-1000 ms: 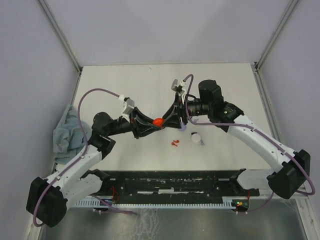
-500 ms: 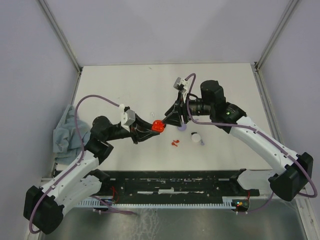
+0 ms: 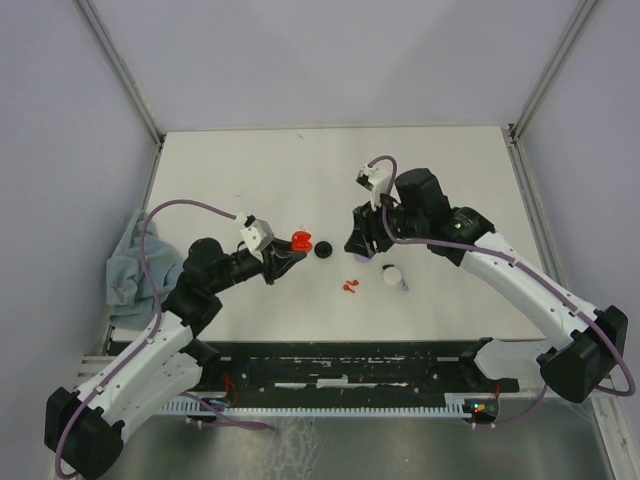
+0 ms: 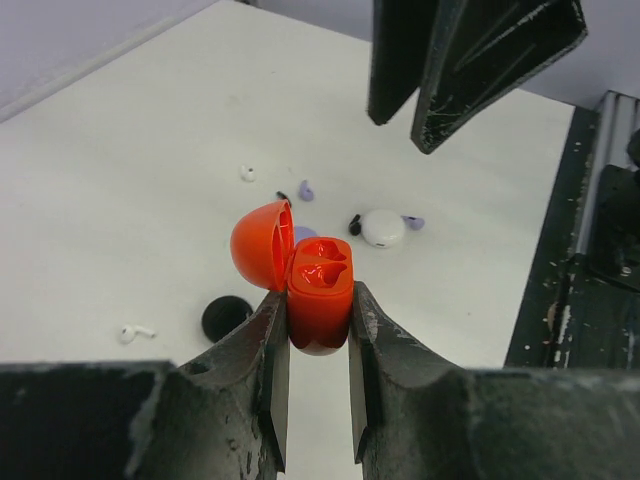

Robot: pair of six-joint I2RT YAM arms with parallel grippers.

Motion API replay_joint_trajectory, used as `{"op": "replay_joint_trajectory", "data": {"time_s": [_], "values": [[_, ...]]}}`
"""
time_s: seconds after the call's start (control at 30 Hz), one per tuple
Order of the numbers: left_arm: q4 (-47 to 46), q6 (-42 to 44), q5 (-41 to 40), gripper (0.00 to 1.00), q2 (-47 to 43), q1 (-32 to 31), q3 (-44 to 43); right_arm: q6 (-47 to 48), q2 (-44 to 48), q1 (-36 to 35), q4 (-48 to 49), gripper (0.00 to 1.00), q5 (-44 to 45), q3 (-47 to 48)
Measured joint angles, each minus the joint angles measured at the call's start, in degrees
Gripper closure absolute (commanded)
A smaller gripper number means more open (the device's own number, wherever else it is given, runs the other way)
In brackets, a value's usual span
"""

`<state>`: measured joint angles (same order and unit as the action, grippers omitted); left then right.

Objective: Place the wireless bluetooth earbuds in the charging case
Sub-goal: Pick up the earbud from the center of the board.

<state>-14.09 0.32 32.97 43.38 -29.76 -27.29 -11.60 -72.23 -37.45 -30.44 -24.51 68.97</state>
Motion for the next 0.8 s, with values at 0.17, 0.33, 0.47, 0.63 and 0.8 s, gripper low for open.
{"op": "replay_joint_trajectory", "data": {"time_s": [0.17,0.33,0.47,0.63,0.8], "values": [[5.09,2.14,-7.15,0.97,-3.3,0.0,-0.02,-0.63,-0.72,-0.87,-4.7,0.44,5.92,-2.95],[6.78,3.43,-11.69,0.97,-4.11,0.0,0.09,-0.83,-6.1,-4.39,-7.15,0.46,10.32,-4.2],[6.88,4.28,-14.01,0.97,-4.11,0.04,0.22,-0.76,-12.92,-7.48,-8.26,0.47,13.4,-4.15],[6.75,4.48,-16.02,0.97,-5.38,0.13,1.18,-0.31,-20.15,-10.91,-11.17,0.49,17.29,-1.11],[6.67,4.48,-17.22,0.97,-7.15,0.15,1.66,0.35,-26.49,-13.64,-13.33,0.51,20.7,4.55]]}}
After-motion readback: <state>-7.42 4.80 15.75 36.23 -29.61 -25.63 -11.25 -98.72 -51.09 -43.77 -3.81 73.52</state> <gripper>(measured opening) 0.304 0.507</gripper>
